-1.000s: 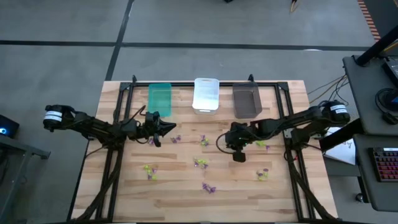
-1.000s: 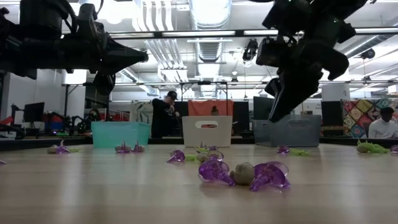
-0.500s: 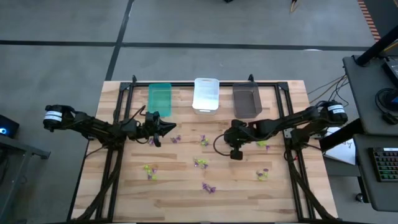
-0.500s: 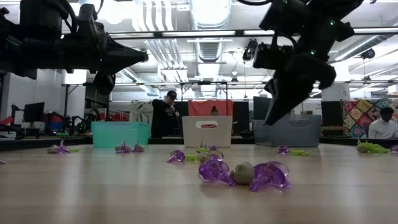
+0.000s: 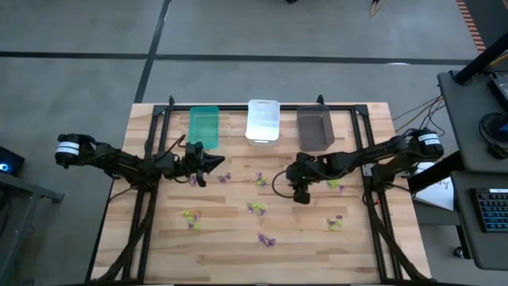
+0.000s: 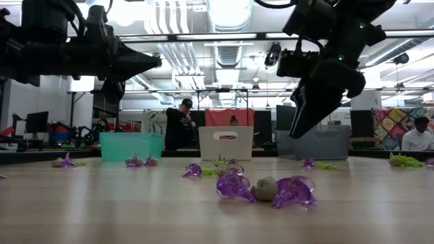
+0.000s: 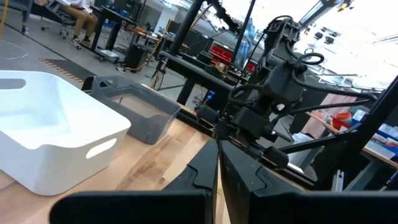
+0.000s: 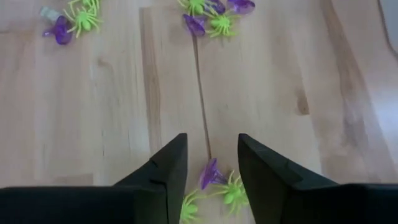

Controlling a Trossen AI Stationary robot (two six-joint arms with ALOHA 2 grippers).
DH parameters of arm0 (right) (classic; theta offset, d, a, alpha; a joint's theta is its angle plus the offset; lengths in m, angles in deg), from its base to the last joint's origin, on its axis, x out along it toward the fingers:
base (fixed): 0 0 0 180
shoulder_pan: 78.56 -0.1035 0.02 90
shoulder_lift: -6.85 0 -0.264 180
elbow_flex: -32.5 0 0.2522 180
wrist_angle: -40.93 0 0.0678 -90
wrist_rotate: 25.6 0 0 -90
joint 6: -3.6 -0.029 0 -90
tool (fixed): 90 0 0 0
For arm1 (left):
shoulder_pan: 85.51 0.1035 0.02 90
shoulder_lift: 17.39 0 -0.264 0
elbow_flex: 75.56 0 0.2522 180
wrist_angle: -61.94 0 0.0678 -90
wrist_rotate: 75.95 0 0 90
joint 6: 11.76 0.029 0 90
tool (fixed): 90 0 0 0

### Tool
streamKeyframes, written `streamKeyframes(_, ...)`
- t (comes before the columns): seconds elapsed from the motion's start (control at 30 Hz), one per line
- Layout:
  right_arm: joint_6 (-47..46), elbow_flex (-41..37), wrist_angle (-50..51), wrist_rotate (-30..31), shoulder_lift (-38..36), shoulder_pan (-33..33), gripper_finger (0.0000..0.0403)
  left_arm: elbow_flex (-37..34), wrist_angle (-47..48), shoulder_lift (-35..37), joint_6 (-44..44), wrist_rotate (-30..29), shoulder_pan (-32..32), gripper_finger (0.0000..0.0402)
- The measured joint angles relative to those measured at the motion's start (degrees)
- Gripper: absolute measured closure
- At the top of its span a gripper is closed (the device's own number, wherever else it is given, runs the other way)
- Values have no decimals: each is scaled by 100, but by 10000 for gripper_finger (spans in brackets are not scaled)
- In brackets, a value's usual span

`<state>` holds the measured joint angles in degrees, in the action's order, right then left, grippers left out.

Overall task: Sort Halloween decoration
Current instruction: Put the purple witch hat toy into the gray bin

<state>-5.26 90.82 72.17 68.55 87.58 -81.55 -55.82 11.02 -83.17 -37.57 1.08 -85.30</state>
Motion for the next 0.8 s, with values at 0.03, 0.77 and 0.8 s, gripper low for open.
streamKeyframes(0.03, -118, 0, 24, -5, 22, 0, 265, 0, 0, 0, 0, 0, -2, 401)
streamKeyframes(0.77, -419, 28, 150, 45, 863, -14, 295, 0, -4, 0, 109, -15, 0, 401)
streamKeyframes(0.8, -419, 41, 150, 47, 893, -15, 298, 0, -4, 0, 109, -16, -2, 401)
